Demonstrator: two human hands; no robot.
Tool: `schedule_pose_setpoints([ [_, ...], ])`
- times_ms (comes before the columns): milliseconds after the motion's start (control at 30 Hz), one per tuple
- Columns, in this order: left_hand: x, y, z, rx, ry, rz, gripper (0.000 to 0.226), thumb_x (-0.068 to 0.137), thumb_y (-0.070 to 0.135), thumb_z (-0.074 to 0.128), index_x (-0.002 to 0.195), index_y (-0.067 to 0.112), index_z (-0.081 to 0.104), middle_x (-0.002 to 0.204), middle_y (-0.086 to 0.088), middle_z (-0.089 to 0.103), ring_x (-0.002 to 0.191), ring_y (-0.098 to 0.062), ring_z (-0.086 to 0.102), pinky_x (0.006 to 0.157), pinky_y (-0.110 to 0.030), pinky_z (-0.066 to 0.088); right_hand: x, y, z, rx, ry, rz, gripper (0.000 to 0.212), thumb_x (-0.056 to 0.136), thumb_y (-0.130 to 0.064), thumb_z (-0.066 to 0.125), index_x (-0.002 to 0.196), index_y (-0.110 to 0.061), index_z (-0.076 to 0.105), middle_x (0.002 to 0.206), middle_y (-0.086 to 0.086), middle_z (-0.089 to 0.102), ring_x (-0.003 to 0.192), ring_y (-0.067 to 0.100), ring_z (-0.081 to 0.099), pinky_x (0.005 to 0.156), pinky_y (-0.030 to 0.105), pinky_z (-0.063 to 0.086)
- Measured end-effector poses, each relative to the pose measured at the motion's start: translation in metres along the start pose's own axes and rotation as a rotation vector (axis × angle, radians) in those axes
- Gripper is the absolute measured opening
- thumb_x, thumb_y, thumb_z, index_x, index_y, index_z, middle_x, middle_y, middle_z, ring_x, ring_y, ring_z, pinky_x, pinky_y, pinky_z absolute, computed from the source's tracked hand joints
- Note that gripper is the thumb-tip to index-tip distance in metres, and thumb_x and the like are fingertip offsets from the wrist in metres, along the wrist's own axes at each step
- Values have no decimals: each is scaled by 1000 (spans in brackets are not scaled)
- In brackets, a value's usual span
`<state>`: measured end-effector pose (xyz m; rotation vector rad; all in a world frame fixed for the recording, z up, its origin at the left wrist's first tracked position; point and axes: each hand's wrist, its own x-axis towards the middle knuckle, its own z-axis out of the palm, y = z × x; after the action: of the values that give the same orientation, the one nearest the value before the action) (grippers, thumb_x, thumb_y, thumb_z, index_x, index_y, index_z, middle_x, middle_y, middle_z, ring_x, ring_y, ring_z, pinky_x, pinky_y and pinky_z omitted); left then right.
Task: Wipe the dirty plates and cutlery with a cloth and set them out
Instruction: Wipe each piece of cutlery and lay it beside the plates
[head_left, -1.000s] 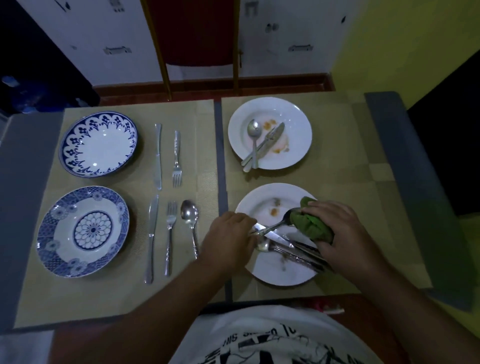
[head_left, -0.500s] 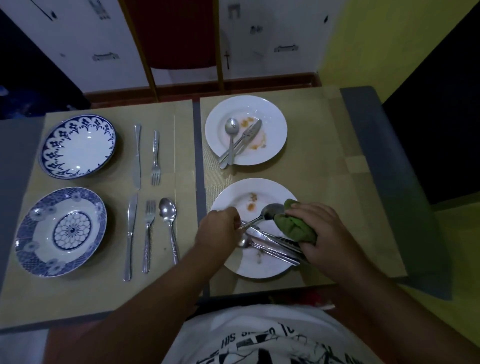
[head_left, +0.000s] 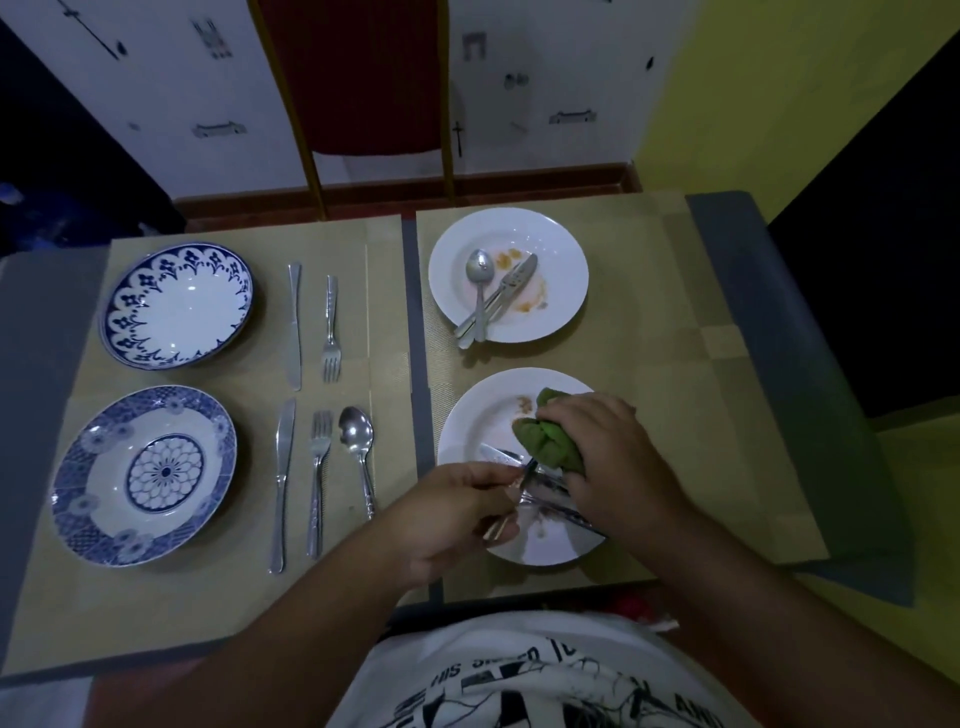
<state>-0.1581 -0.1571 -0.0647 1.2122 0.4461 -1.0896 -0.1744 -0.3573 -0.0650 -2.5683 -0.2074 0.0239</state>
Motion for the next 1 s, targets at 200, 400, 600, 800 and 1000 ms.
schedule_pose_setpoints([
  [200,-4,-11,-14,0,35,67,18,96,-9,54,108,-12,69,89,-16,59,64,-16,58,63,-24,56,-4,-13,26,45,-246,-4,57,77,-16,61,132,-23,47,134,-2,45,127,18,32,107,39,31],
  [400,-10,-14,-33,-18,21,58,20,97,-5,57,111,-2,71,86,-15,67,71,-14,68,61,-21,54,9,-18,29,22,-313,-74,57,78,-9,60,134,-14,52,141,6,46,136,25,33,114,43,24],
  [600,-12,-3,-42,25,22,78,21,98,-2,57,113,2,71,85,-10,71,75,-12,69,63,-20,54,14,-37,37,0,-169,11,51,75,-10,68,125,-14,59,131,5,55,124,26,41,111,44,29],
  [800,-13,-7,-45,10,-30,57,22,96,-2,60,113,2,74,89,-12,73,80,-15,71,68,-23,57,17,-25,30,-94,-146,24,43,73,-19,61,116,-14,63,122,3,59,116,28,47,108,45,31],
  [1000,-12,10,-40,-124,-84,-19,24,97,-11,48,106,-1,69,99,-15,75,77,-14,70,54,-18,51,28,-33,28,-40,29,53,43,75,3,61,116,-9,63,117,6,60,112,27,46,100,41,37],
])
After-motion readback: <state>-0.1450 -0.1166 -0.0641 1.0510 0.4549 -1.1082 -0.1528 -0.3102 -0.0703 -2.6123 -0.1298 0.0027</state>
